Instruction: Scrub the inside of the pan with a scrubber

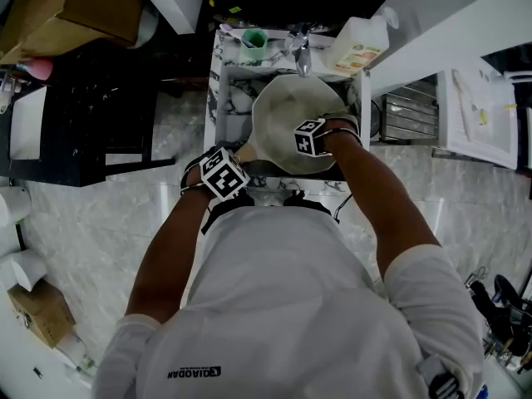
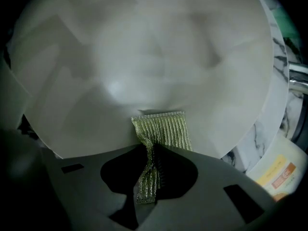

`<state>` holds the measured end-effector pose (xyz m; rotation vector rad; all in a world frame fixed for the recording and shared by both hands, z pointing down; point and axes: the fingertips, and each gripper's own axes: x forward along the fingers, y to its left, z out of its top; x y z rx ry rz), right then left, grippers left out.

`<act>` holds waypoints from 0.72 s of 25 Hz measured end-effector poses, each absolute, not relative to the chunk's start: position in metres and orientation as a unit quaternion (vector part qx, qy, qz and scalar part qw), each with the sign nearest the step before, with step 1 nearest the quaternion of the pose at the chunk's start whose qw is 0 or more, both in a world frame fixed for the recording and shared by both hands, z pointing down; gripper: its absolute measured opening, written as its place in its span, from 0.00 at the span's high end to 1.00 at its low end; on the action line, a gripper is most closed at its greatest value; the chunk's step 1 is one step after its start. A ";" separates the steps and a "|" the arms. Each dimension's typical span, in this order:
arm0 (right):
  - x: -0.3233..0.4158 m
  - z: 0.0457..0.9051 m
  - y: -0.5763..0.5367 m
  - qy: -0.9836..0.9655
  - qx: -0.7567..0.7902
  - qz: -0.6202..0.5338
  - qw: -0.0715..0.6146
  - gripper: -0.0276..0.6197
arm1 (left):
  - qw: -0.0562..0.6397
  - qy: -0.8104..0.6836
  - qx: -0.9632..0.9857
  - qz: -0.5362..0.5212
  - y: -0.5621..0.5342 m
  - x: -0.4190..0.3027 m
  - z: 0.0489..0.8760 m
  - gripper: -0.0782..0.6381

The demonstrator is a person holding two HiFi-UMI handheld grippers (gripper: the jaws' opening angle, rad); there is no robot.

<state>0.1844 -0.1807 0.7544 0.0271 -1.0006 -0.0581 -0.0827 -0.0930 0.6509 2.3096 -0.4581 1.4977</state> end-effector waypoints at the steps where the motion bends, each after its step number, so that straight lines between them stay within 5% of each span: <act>1: 0.185 0.754 -0.175 -0.477 0.009 -0.013 0.879 0.83 | 0.175 -0.162 0.815 0.528 -0.093 -0.083 0.651 0.62; 18: 0.157 0.731 -0.100 -0.491 0.011 0.319 0.811 0.84 | 0.177 -0.163 0.814 0.528 -0.093 -0.084 0.653 0.62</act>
